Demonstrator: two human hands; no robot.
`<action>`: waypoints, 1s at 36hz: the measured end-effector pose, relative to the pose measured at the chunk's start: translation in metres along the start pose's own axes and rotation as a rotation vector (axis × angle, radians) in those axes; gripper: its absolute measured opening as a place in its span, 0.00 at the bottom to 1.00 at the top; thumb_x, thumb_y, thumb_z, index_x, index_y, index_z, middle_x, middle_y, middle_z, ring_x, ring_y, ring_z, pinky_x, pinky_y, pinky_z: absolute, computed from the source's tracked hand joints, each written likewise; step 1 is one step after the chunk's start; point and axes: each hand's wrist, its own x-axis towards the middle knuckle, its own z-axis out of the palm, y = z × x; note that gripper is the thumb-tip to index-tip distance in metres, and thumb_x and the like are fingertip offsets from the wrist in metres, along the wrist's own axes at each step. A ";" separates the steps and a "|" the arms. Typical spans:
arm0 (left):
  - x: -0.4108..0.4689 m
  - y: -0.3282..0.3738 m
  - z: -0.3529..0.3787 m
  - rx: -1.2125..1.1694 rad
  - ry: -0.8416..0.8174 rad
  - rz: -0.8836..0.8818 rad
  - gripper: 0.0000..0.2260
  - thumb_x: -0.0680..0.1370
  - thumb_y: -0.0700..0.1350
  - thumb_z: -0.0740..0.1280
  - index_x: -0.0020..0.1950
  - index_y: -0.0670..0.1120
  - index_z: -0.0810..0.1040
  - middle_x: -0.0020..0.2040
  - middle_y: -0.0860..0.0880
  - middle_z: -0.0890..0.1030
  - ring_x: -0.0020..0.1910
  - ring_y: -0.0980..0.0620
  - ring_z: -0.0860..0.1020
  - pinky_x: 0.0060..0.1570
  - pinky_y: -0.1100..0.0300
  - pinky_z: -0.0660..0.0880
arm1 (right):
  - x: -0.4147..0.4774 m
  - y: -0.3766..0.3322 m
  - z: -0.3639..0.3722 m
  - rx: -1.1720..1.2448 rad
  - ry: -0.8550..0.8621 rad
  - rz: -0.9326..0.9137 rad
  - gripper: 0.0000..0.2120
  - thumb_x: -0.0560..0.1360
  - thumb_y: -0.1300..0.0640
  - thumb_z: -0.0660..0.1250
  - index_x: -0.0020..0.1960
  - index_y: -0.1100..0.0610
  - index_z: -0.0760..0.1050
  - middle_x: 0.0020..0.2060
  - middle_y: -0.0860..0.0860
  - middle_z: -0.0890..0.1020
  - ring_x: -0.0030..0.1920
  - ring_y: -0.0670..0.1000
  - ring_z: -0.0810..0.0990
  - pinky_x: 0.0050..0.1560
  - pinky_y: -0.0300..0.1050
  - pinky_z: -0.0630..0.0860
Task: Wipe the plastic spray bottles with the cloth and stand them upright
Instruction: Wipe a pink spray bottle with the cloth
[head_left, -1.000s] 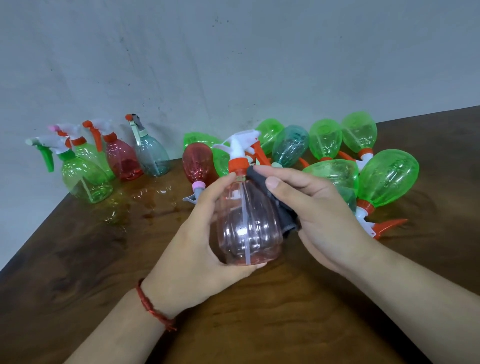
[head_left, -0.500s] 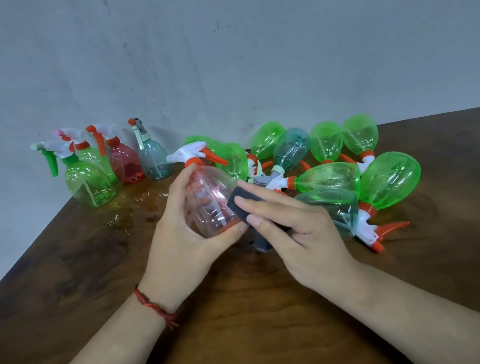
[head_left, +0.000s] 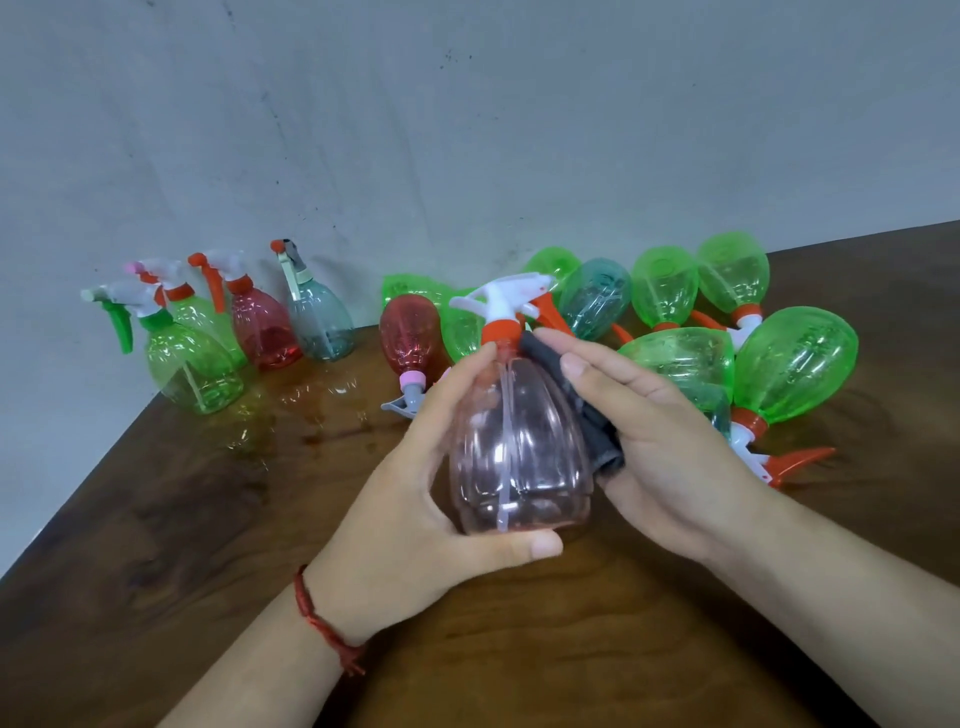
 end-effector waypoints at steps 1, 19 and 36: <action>0.000 -0.003 -0.001 0.006 -0.004 -0.009 0.54 0.67 0.47 0.87 0.85 0.58 0.58 0.82 0.56 0.68 0.81 0.51 0.69 0.79 0.44 0.68 | 0.000 0.000 0.000 -0.002 -0.003 0.001 0.17 0.79 0.53 0.67 0.67 0.50 0.83 0.61 0.52 0.87 0.61 0.51 0.86 0.53 0.42 0.84; 0.004 -0.008 -0.006 0.169 0.310 -0.103 0.49 0.68 0.53 0.85 0.84 0.56 0.63 0.76 0.63 0.73 0.73 0.63 0.75 0.69 0.69 0.72 | -0.009 0.027 0.000 -0.650 -0.079 -0.425 0.15 0.83 0.59 0.67 0.67 0.49 0.83 0.69 0.39 0.81 0.73 0.40 0.75 0.74 0.38 0.70; -0.001 0.004 -0.002 0.038 0.010 -0.023 0.52 0.67 0.47 0.87 0.84 0.57 0.62 0.77 0.63 0.72 0.76 0.57 0.73 0.73 0.62 0.73 | 0.002 0.001 -0.003 -0.034 -0.003 0.031 0.15 0.82 0.57 0.65 0.66 0.52 0.84 0.61 0.53 0.87 0.62 0.53 0.86 0.57 0.44 0.84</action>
